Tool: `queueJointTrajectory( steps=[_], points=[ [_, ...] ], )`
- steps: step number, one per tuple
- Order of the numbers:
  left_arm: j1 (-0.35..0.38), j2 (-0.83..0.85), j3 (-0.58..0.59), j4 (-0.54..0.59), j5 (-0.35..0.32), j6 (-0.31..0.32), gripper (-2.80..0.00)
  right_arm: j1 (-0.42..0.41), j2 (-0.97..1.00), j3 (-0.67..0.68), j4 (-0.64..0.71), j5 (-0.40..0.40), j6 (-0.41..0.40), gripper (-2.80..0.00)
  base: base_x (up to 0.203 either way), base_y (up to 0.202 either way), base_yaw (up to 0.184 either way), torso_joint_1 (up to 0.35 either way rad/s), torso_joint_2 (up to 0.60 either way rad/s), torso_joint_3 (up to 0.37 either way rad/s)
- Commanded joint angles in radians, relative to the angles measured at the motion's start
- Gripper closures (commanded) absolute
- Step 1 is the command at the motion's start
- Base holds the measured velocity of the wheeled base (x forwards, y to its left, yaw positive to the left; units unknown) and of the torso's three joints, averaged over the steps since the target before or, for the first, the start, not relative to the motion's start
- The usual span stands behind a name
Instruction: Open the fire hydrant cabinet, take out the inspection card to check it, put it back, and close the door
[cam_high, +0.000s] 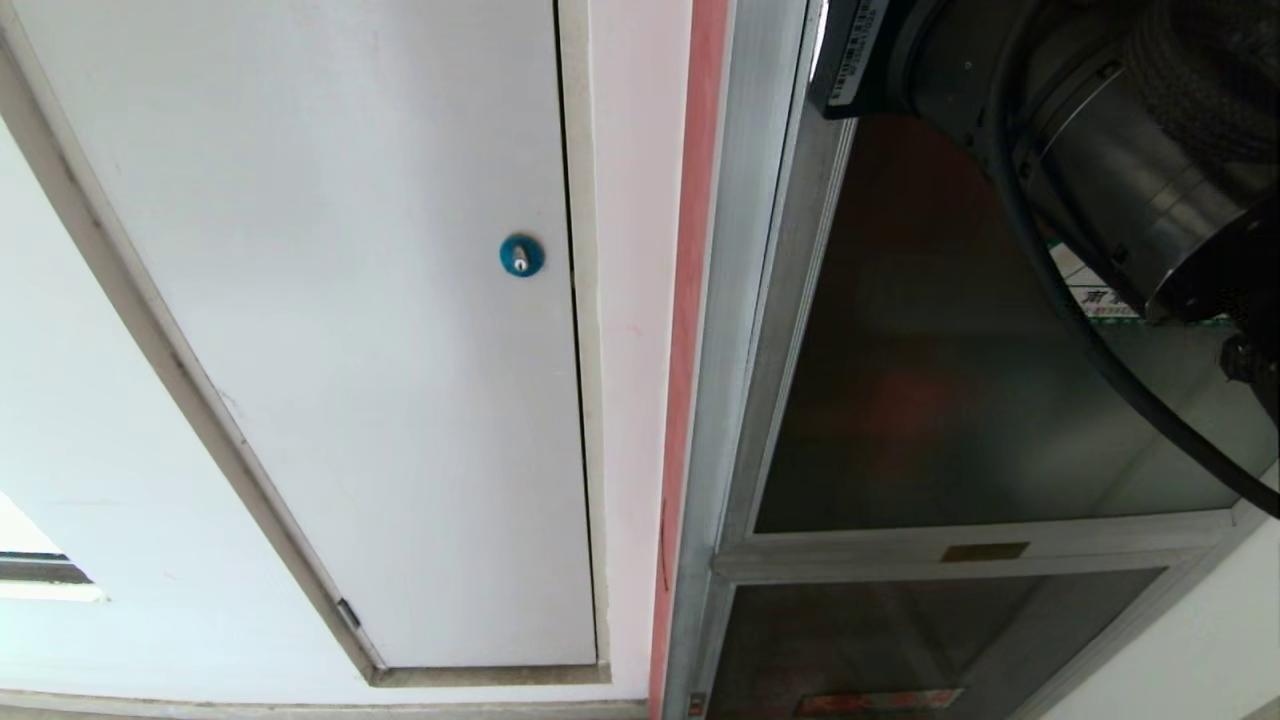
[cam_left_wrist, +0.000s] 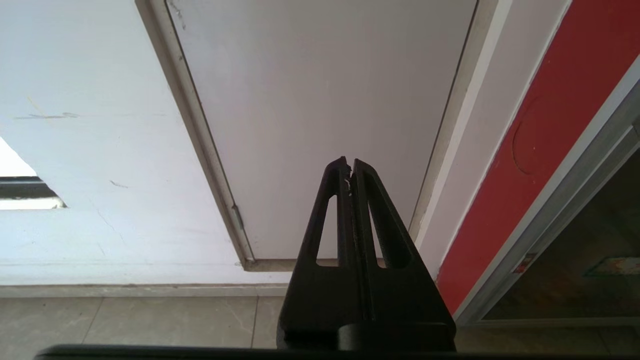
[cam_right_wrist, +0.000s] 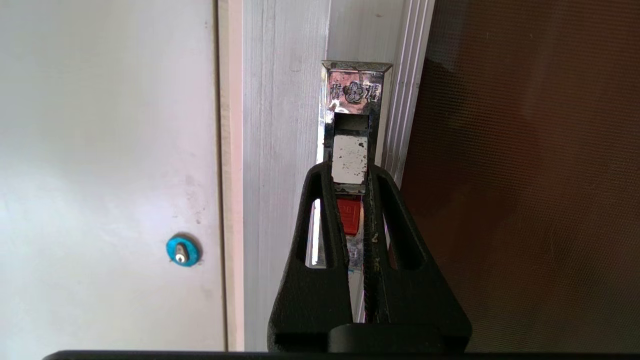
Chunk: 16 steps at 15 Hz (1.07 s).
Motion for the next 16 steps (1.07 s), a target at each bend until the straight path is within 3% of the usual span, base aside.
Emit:
queueJointTrajectory(
  steps=[1, 16],
  points=[
    [0.0, 0.001, 0.0, 0.0, 0.0, 0.0, 0.0, 0.008, -0.019, 0.003, -0.007, -0.004, -0.004, 0.0, 0.0, 0.0, 0.0, 0.0, 0.0, 0.0],
    [0.0, 0.001, 0.0, 0.0, 0.0, 0.0, 0.0, 0.025, -0.058, 0.023, 0.006, -0.009, -0.005, 0.0, 0.0, 0.0, 0.0, 0.0, 0.0, 0.0]
  ],
)
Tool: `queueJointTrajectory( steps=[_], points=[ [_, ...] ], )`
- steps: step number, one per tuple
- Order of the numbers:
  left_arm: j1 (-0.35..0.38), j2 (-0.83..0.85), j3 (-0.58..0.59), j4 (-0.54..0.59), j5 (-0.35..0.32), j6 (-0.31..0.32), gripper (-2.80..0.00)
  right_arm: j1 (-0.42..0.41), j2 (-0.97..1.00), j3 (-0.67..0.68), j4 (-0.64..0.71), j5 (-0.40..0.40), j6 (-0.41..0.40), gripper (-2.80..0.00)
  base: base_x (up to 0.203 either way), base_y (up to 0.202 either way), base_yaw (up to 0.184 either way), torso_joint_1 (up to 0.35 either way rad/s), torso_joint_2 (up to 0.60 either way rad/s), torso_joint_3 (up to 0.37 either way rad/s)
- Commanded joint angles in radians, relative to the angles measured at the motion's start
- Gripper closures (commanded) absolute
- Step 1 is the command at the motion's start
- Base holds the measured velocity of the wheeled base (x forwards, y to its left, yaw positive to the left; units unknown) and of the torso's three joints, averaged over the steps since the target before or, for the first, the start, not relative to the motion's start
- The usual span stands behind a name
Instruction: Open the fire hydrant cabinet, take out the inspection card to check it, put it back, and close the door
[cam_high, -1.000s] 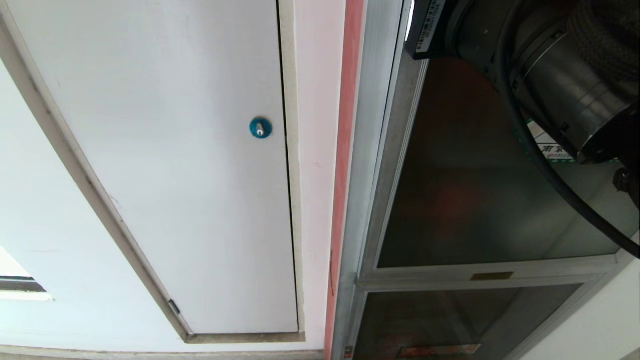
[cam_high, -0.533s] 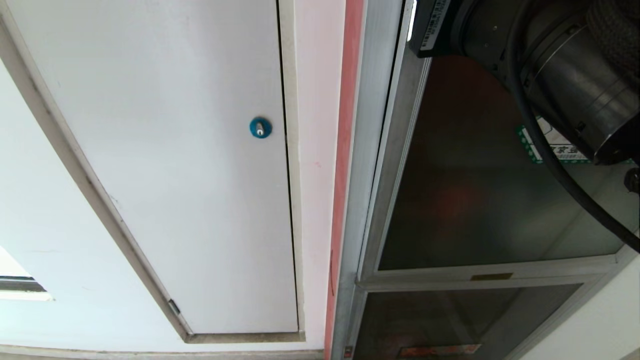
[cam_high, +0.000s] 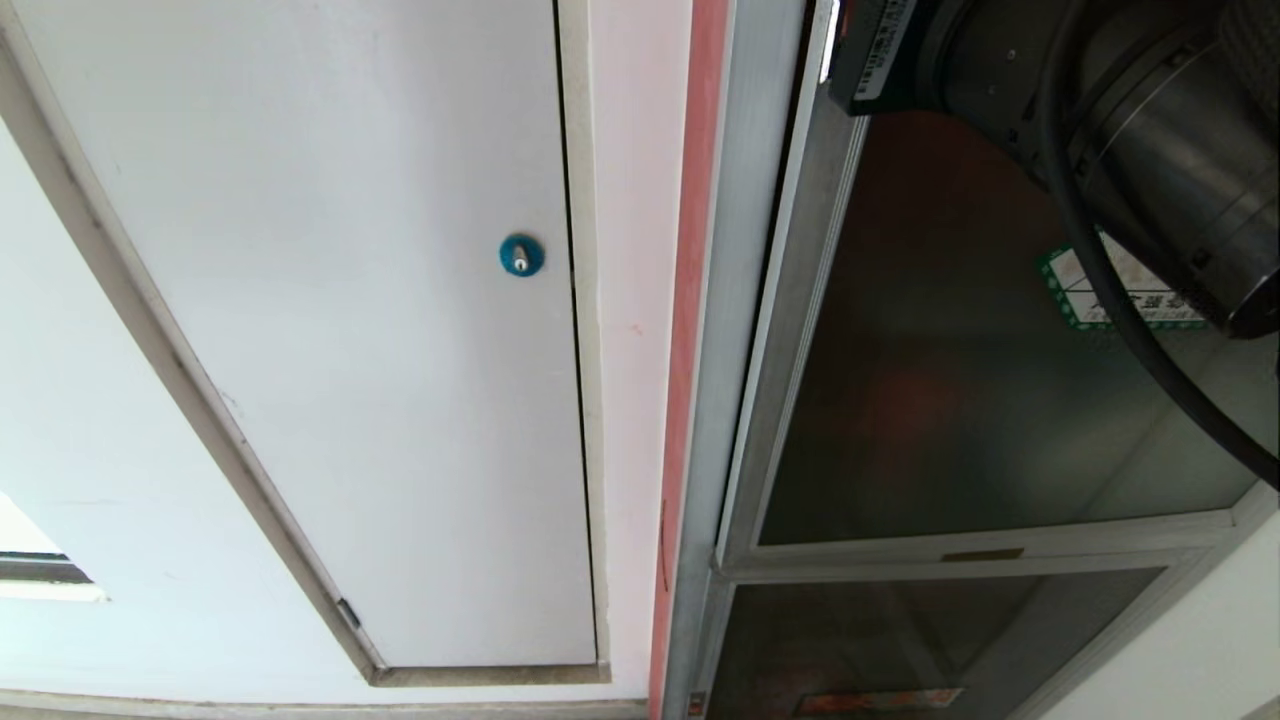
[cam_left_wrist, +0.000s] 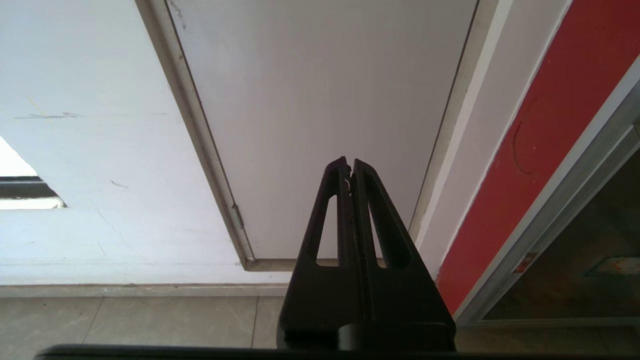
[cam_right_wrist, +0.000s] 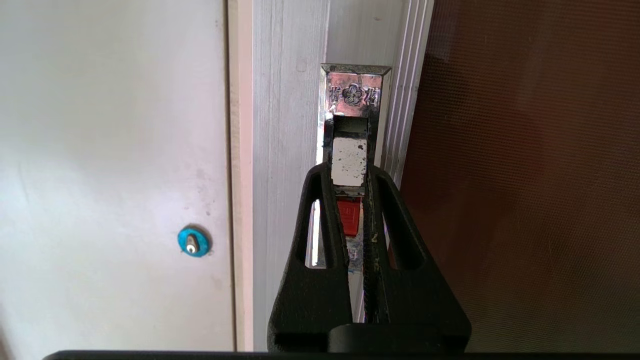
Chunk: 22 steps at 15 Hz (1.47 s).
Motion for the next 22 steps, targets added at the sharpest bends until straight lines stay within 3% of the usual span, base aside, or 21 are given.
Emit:
queueJointTrajectory(
  steps=[1, 22],
  points=[
    [0.0, 0.001, 0.0, 0.0, 0.0, 0.0, 0.0, 0.0, -0.017, 0.002, -0.006, -0.004, -0.002, 0.0, 0.0, 0.0, 0.0, 0.0, 0.0, 0.0],
    [0.0, 0.001, 0.0, 0.0, 0.0, 0.0, 0.0, 0.01, -0.069, 0.071, 0.016, -0.014, -0.002, 0.0, 0.0, 0.0, 0.0, 0.0, 0.0, 0.0]
  ],
)
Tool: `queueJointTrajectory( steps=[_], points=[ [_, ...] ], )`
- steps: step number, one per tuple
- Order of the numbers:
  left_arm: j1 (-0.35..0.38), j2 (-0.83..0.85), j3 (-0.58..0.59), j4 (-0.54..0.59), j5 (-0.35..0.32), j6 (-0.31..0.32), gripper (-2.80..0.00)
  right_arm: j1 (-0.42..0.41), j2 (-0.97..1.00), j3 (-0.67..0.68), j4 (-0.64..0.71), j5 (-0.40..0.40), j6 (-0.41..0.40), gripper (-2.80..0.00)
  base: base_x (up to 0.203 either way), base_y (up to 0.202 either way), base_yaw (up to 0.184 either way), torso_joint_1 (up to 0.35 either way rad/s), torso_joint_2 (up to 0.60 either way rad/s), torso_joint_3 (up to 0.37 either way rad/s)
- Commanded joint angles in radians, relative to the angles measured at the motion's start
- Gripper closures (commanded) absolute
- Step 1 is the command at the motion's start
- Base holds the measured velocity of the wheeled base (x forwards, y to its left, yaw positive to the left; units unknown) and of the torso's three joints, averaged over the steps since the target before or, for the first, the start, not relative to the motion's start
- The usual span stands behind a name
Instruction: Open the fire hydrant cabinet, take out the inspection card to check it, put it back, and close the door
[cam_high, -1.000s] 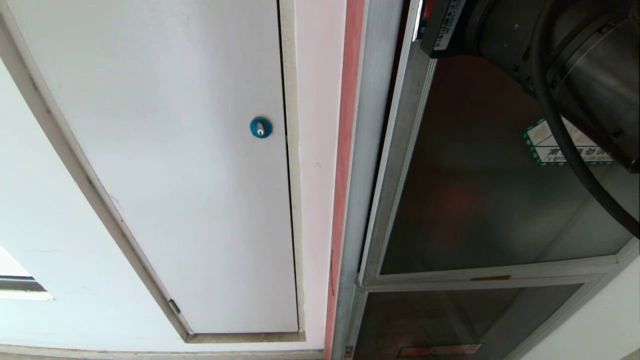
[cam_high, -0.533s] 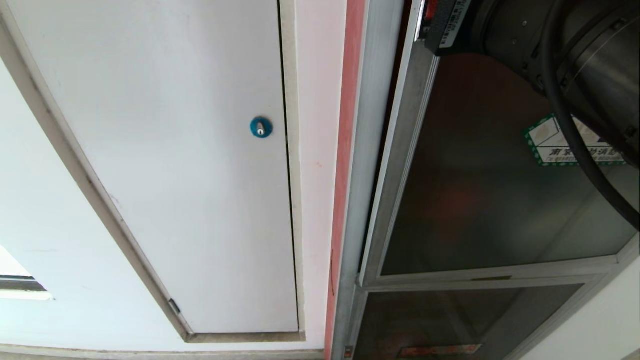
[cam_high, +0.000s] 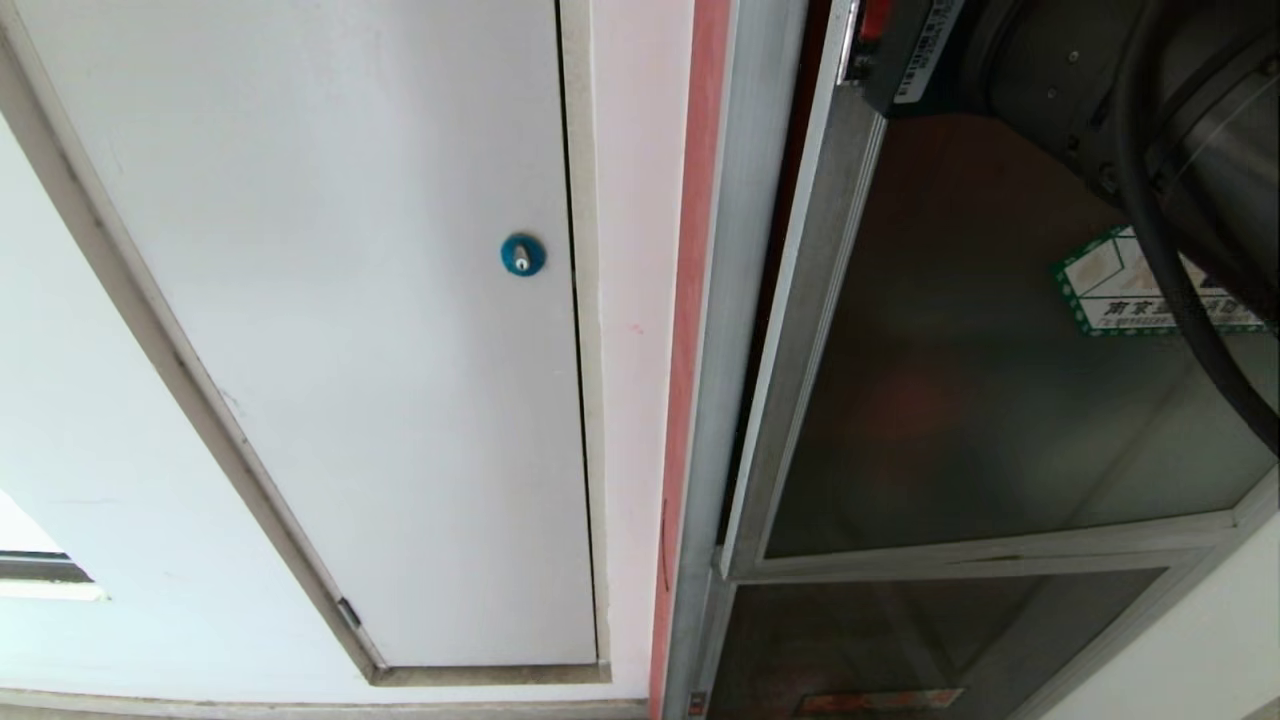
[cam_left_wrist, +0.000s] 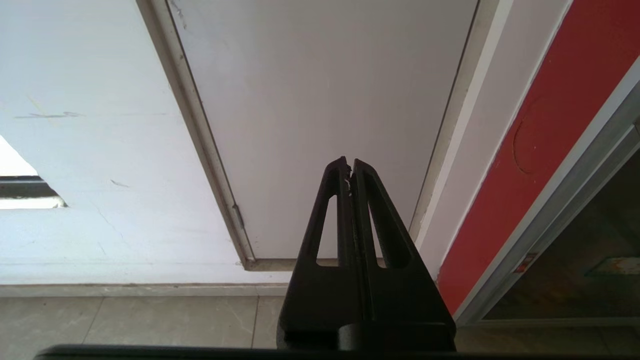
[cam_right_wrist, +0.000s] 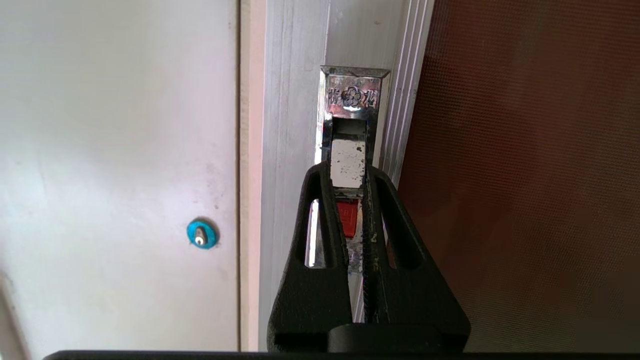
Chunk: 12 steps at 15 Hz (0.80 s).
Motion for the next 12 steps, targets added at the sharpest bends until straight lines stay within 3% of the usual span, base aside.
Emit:
queueJointTrajectory(
  steps=[1, 6, 7, 12],
  points=[
    [0.0, 0.001, 0.0, 0.0, 0.0, 0.0, 0.0, 0.008, -0.022, 0.018, 0.031, -0.007, -0.001, 0.0, 0.0, 0.0, 0.0, 0.0, 0.0, 0.0],
    [0.0, 0.001, 0.0, 0.0, 0.0, 0.0, 0.0, 0.015, -0.031, 0.021, 0.052, -0.02, -0.002, 0.0, 0.0, 0.0, 0.0, 0.0, 0.0, 0.0],
    [0.0, 0.001, 0.0, 0.003, 0.0, 0.0, 0.0, 0.015, -0.031, 0.023, 0.054, -0.02, -0.002, -2.8, 0.0, 0.0, 0.0, 0.0, 0.0, 0.0],
    [0.0, 0.001, 0.0, 0.0, 0.0, 0.0, 0.0, 0.03, -0.042, 0.052, 0.089, -0.02, -0.002, -2.8, 0.0, 0.0, 0.0, 0.0, 0.0, 0.0]
  ],
)
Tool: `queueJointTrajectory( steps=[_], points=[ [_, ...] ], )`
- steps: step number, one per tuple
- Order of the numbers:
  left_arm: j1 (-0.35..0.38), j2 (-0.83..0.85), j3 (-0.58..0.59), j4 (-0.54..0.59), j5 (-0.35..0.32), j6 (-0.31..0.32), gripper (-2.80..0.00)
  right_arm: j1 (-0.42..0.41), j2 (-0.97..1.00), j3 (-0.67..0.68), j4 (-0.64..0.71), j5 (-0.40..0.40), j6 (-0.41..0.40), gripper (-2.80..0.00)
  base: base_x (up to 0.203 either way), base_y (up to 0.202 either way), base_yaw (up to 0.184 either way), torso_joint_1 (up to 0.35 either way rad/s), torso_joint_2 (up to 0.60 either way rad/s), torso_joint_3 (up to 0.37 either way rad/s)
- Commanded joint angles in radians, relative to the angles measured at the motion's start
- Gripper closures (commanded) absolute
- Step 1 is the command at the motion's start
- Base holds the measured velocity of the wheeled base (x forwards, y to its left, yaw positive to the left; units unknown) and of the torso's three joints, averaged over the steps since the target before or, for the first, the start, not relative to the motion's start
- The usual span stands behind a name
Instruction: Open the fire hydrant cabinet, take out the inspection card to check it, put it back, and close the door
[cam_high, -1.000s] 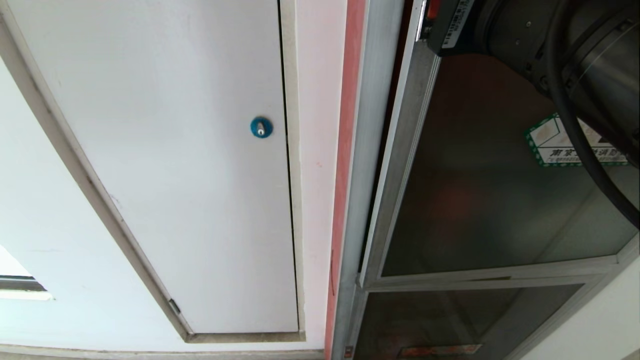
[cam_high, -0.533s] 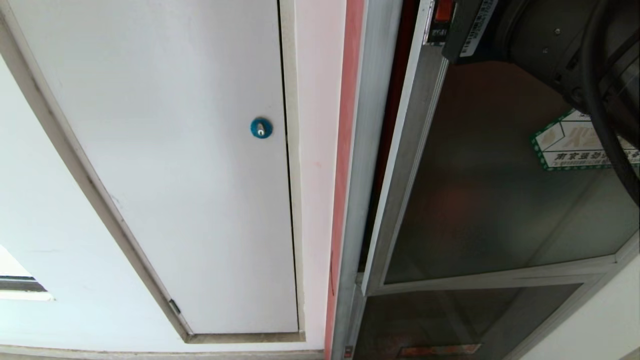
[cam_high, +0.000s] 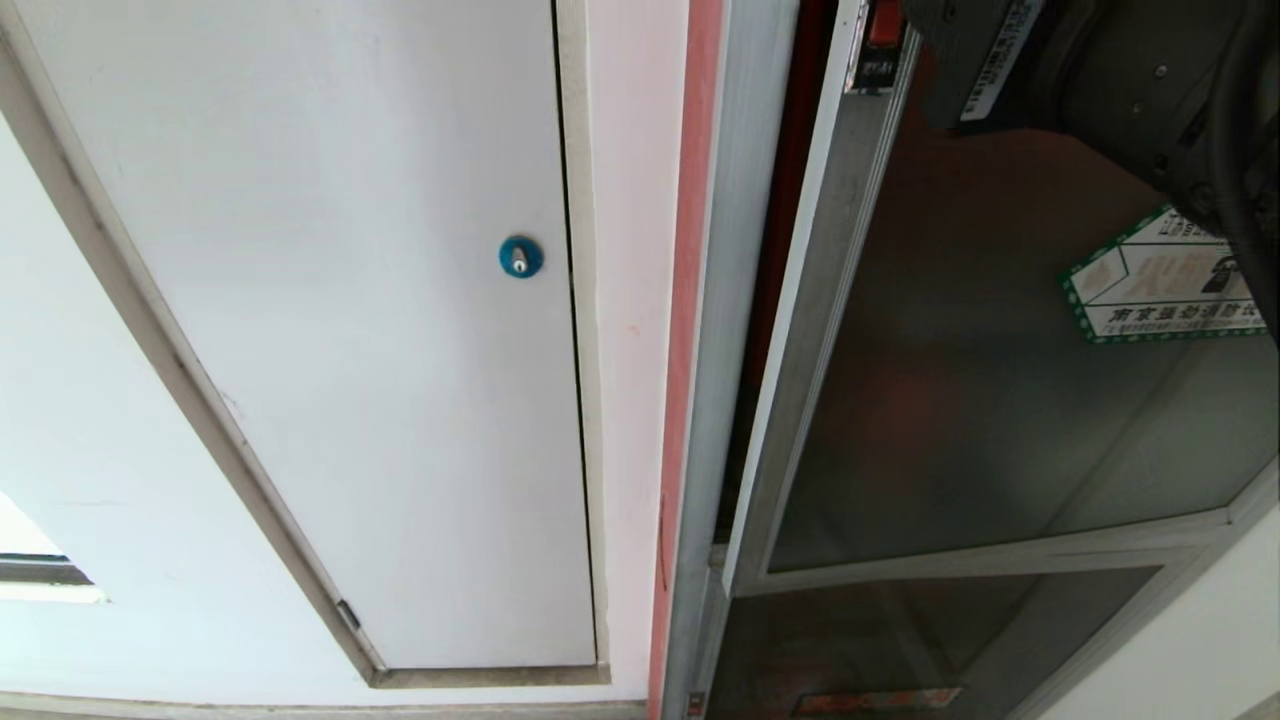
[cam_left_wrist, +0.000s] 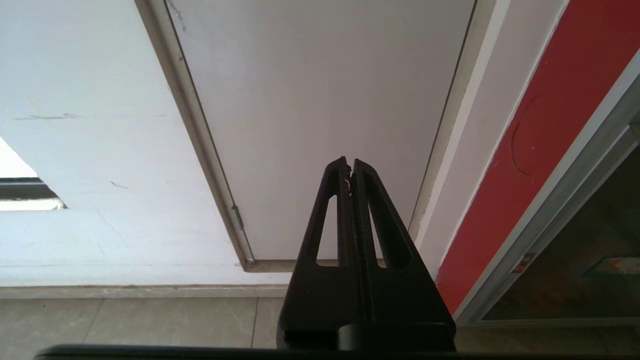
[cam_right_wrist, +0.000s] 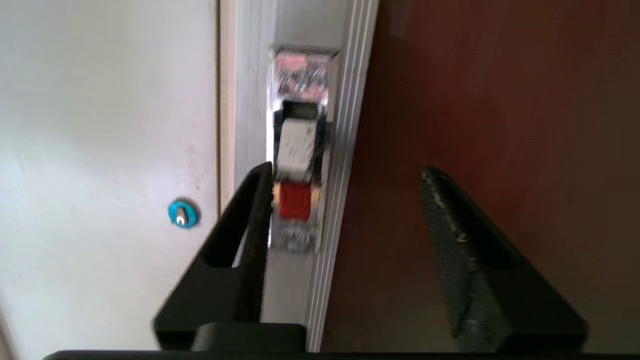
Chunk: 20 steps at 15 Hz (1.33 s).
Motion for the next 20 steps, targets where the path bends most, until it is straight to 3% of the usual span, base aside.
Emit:
queueJointTrajectory(
  steps=[1, 14, 15, 20],
  points=[
    [0.0, 0.001, 0.0, 0.0, 0.0, 0.0, 0.0, 0.005, 0.004, 0.01, 0.013, 0.001, -0.003, -2.8, 0.0, 0.0, 0.0, 0.0, 0.0, 0.0],
    [0.0, 0.001, 0.0, 0.0, 0.0, 0.0, 0.0, 0.045, -0.154, 0.203, 0.042, -0.011, -0.002, -2.8, 0.0, 0.0, 0.0, 0.0, 0.0, 0.0],
    [0.0, 0.001, 0.0, 0.0, 0.0, 0.0, 0.0, 0.044, -0.171, 0.228, 0.042, -0.013, -0.001, 0.0, 0.0, 0.0, 0.0, 0.0, 0.0, 0.0],
    [0.0, 0.001, 0.0, 0.0, 0.0, 0.0, 0.0, 0.026, -0.273, 0.303, 0.042, -0.062, -0.001, 0.0, 0.0, 0.0, 0.0, 0.0, 0.0, 0.0]
  ],
)
